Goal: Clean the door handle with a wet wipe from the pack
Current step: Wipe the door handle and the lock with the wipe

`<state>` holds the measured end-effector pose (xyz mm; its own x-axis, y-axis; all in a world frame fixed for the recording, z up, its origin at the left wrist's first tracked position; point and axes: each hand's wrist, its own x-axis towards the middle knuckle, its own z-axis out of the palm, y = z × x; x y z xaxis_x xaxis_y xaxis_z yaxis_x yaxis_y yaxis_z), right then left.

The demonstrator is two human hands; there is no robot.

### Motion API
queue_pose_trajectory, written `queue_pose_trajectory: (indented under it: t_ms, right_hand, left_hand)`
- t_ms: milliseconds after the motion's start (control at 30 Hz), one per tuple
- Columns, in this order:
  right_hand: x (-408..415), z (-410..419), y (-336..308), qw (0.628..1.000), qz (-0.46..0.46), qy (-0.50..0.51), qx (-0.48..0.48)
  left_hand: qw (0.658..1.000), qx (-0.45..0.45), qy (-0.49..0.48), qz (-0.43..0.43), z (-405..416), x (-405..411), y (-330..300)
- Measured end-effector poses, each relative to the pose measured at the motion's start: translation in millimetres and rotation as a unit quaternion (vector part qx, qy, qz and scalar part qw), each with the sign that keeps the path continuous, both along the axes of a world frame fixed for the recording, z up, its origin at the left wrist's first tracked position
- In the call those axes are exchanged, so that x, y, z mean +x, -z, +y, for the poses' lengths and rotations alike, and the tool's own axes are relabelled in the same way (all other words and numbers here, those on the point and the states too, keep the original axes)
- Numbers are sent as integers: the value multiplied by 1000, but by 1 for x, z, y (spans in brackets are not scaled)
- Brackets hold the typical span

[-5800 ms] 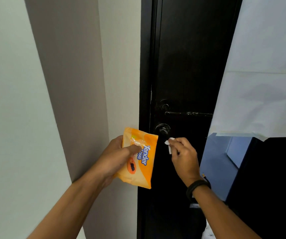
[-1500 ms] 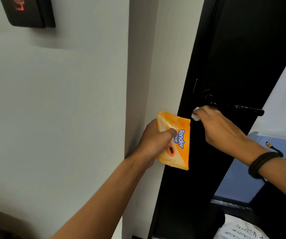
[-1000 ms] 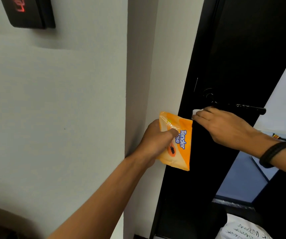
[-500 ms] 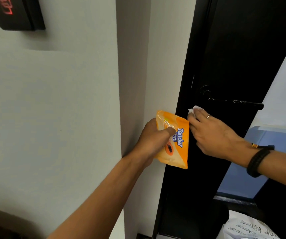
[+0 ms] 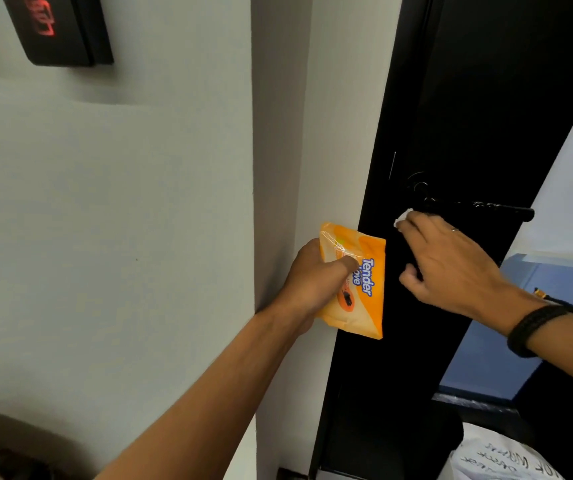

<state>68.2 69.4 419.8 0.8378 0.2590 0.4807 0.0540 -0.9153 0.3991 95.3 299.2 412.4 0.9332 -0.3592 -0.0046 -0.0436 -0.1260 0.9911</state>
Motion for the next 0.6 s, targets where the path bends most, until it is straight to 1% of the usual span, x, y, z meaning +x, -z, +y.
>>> queue_pose_trajectory:
  t_ms: [33,67,167,233,300,367,433,500,533,567,600]
  right_hand:
    - [1,0,5,1000,-2,-1,6]
    - [3,2,8,1000,0,0,-8]
    - [13,1,8,996,27,-16,-86]
    - [15,-3,3,996,32,-36,-72]
    - [14,-7,4,999,17,-50,-9]
    - [12,-12,14,993,-28,-74,93]
    - [10,-16,25,970,-70,-93,212]
    - [8,-23,35,932,-93,-103,334]
    - [8,-27,38,915,-95,-112,375]
    - [8,-30,39,906,-97,-119,395]
    - [10,-31,40,905,-98,-123,396]
  left_hand:
    - [1000,-2,1,-3,0,0,0]
    - [1000,-4,1,-7,0,0,0]
    - [1000,-6,2,-16,0,2,1]
    - [1000,-8,4,-15,1,3,1]
    - [1000,-12,2,-10,2,3,1]
    - [1000,-13,2,-6,2,4,3]
    - [1000,-10,5,-4,2,4,4]
    - [1000,-6,5,-3,2,5,5]
    - [1000,-5,6,-2,2,5,4]
    - [1000,-4,5,-3,1,6,4]
    - [1000,-3,3,-4,2,6,4]
